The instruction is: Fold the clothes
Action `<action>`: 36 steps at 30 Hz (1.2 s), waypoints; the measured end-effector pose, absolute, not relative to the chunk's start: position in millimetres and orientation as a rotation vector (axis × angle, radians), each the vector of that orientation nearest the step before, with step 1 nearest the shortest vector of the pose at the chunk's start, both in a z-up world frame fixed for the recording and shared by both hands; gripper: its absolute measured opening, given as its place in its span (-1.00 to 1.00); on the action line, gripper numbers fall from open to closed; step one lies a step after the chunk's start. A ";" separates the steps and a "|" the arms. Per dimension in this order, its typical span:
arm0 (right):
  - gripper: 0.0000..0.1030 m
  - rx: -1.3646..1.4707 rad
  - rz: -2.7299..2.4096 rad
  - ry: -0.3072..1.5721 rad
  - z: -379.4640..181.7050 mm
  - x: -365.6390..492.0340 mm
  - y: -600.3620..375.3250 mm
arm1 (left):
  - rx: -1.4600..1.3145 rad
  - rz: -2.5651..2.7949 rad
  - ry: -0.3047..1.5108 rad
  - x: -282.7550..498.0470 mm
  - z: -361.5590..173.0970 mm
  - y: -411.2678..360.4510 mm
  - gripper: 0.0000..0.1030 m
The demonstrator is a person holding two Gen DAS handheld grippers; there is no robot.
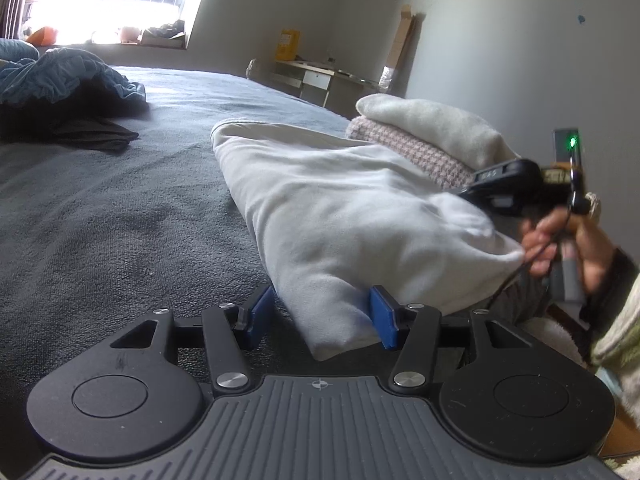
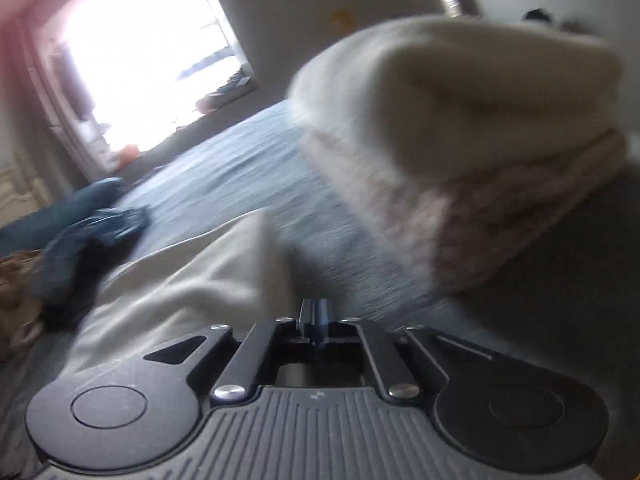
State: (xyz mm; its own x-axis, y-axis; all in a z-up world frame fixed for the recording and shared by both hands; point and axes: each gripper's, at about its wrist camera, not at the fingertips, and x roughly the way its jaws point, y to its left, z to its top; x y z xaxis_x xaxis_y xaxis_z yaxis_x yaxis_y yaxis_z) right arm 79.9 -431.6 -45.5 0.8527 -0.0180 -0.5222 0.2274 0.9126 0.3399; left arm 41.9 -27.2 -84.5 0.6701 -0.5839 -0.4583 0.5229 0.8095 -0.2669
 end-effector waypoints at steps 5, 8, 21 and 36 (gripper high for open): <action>-0.89 0.400 0.086 0.520 -19.3 70.1 -410.1 | -0.135 -0.626 0.557 42.9 -87.1 -25.7 0.03; -0.89 0.429 0.238 0.664 -35.3 108.3 -388.2 | -0.141 -0.620 0.563 41.3 -86.0 -25.8 0.03; -0.87 0.395 0.313 0.757 -16.2 167.3 -349.4 | -0.160 -0.629 0.560 41.0 -88.0 -23.2 0.03; -0.88 0.165 0.616 0.939 -10.6 233.5 -225.4 | -0.184 -0.665 0.550 42.8 -92.8 -17.6 0.04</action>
